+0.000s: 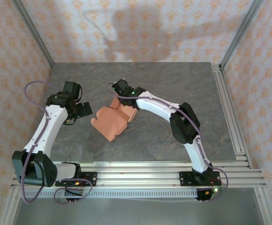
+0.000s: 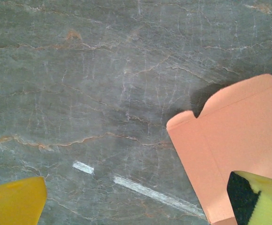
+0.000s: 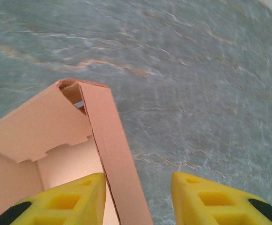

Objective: Fold the paper box

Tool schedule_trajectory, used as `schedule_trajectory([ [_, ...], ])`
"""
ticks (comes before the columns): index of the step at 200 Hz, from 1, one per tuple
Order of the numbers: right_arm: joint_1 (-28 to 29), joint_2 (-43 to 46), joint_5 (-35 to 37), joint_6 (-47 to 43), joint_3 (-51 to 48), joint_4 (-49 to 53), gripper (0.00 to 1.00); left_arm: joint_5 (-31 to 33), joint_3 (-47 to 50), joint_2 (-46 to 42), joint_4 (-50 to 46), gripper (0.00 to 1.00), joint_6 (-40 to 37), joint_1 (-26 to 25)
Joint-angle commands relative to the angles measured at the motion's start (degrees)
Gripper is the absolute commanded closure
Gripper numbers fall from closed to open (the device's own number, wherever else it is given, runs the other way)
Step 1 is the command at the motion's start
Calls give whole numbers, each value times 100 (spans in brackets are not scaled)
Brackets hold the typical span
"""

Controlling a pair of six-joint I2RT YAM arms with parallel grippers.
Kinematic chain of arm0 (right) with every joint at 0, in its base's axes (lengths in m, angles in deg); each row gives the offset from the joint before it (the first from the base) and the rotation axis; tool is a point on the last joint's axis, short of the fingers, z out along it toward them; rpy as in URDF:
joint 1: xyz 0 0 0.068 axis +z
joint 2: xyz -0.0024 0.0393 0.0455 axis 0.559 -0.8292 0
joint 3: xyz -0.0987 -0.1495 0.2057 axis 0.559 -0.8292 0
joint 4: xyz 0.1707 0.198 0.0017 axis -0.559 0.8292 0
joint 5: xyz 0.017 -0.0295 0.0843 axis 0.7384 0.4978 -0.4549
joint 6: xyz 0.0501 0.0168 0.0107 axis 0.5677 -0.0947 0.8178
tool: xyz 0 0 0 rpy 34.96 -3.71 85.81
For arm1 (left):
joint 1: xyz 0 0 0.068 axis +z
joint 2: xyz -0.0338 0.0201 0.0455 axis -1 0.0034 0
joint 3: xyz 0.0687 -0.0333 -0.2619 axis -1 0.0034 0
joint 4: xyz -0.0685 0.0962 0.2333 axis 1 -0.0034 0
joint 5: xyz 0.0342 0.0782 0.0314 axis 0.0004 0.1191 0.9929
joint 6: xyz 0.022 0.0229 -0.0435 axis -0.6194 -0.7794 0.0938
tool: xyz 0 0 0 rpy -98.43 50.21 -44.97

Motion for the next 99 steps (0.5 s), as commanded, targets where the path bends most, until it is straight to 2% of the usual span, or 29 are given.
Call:
schedule_trajectory([
  [1, -394, 325, -21, 1277, -323, 305, 60, -93, -212, 30, 117, 0, -117, 31],
  [33, -854, 924, -579, 2302, -1450, -264, 62, -234, -282, 95, 195, 0, -107, 31],
  [71, -1055, 1945, -541, 3275, -2911, -1079, 63, -618, -373, 163, 424, 0, -55, 33],
  [99, -1190, 2573, -1507, 3255, -3738, -1754, 58, -611, -405, 216, 517, 0, 58, 33],
])
